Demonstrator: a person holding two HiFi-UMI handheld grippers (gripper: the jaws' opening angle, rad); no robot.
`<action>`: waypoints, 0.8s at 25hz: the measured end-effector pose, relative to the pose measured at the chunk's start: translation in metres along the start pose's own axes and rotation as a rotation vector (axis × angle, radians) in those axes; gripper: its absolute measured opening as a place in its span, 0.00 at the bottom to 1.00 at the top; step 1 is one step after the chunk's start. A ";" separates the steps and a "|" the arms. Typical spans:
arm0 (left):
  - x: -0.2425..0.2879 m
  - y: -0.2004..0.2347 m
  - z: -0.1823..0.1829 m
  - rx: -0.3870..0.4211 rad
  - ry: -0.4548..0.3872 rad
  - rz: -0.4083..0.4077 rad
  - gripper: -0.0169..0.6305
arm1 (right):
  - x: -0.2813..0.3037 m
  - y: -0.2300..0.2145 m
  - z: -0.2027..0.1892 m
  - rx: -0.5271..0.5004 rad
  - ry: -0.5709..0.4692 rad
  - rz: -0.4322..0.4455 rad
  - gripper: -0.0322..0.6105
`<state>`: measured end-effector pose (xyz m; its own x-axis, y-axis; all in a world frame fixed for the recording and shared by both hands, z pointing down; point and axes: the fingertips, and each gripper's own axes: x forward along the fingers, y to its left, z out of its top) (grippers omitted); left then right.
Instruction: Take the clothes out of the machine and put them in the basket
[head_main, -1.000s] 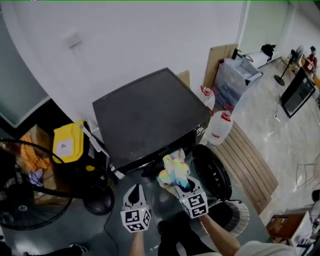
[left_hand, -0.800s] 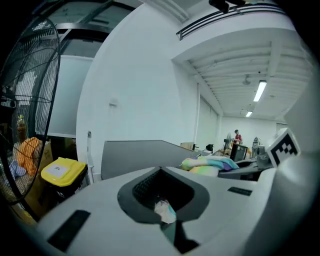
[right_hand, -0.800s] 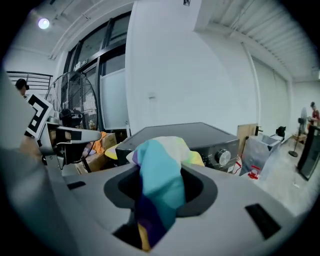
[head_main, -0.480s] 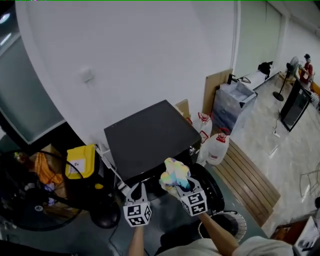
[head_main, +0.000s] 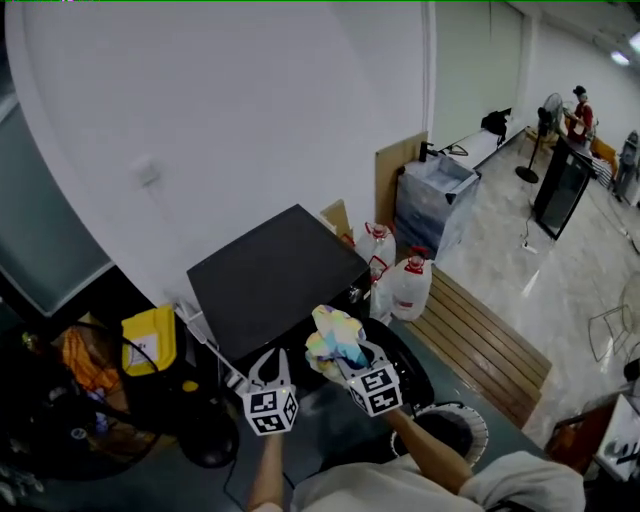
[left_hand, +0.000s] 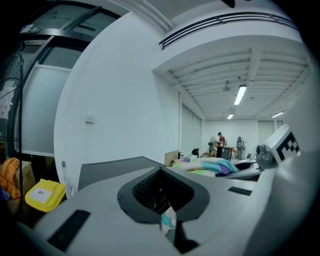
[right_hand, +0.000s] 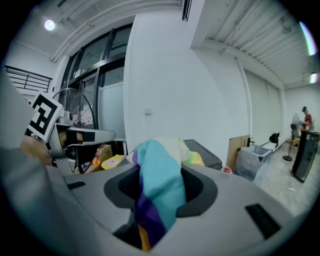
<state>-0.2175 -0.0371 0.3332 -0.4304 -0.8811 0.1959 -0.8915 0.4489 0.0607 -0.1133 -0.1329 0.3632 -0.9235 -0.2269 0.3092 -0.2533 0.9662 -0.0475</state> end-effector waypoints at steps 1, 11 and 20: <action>0.002 -0.003 0.002 0.004 -0.001 -0.018 0.05 | -0.003 -0.001 -0.001 0.003 -0.002 -0.015 0.32; 0.023 -0.047 0.015 0.057 -0.010 -0.296 0.05 | -0.045 -0.013 -0.008 0.072 -0.038 -0.266 0.32; 0.019 -0.152 0.005 0.087 0.016 -0.624 0.05 | -0.153 -0.040 -0.032 0.154 -0.037 -0.602 0.32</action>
<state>-0.0912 -0.1224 0.3224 0.1758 -0.9706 0.1644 -0.9826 -0.1629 0.0888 0.0476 -0.1334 0.3485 -0.6145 -0.7333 0.2910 -0.7688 0.6394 -0.0122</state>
